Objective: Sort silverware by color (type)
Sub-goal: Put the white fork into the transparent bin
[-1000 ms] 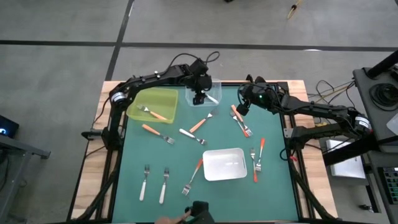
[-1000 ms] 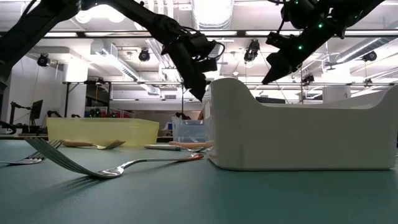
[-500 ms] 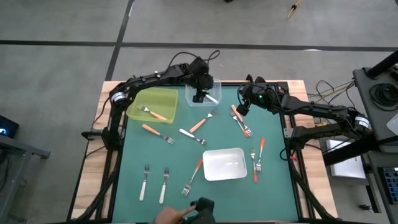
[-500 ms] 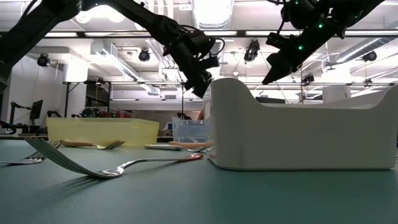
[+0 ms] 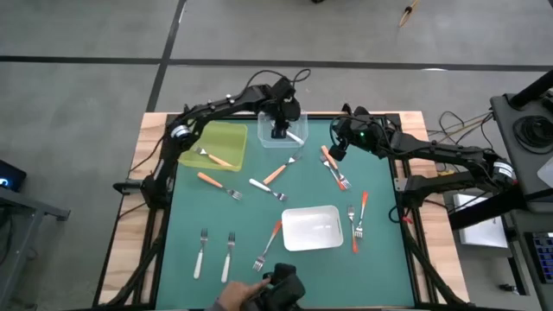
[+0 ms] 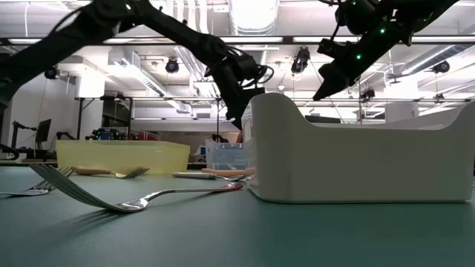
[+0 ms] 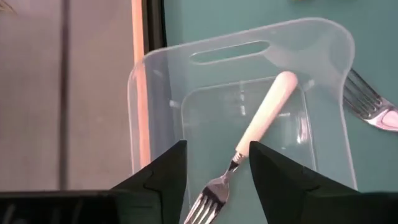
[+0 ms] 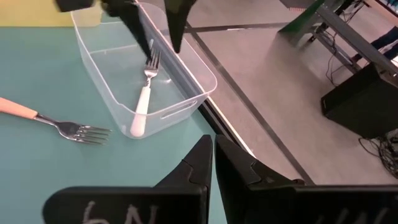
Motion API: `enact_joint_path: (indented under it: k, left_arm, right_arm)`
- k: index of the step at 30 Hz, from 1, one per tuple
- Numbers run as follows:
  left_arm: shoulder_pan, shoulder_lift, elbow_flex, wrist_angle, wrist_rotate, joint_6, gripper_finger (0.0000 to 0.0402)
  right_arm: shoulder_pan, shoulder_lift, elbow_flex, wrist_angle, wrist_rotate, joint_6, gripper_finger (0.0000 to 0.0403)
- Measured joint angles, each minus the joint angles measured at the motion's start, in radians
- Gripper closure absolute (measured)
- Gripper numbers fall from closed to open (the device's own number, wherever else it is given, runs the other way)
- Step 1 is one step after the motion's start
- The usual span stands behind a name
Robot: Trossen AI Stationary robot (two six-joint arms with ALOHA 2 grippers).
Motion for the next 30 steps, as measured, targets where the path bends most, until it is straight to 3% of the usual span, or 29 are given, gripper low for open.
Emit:
enact_joint_path:
  k: [9, 19, 30]
  left_arm:
    - [0.012, 0.196, 0.301, -0.308, 0.086, 0.043, 0.0263]
    - [0.013, 0.206, 0.213, -0.274, 0.082, 0.066, 0.0264]
    - [0.013, 0.206, 0.199, -0.201, 0.08, 0.073, 0.0265]
  right_arm:
    - [0.0, 0.0, 0.0, -0.001, 0.0, -0.013, 0.0392]
    - [0.0, 0.0, 0.0, -0.003, 0.0, -0.015, 0.0392]
    - [0.0, 0.0, 0.0, 0.0, 0.0, -0.015, 0.0392]
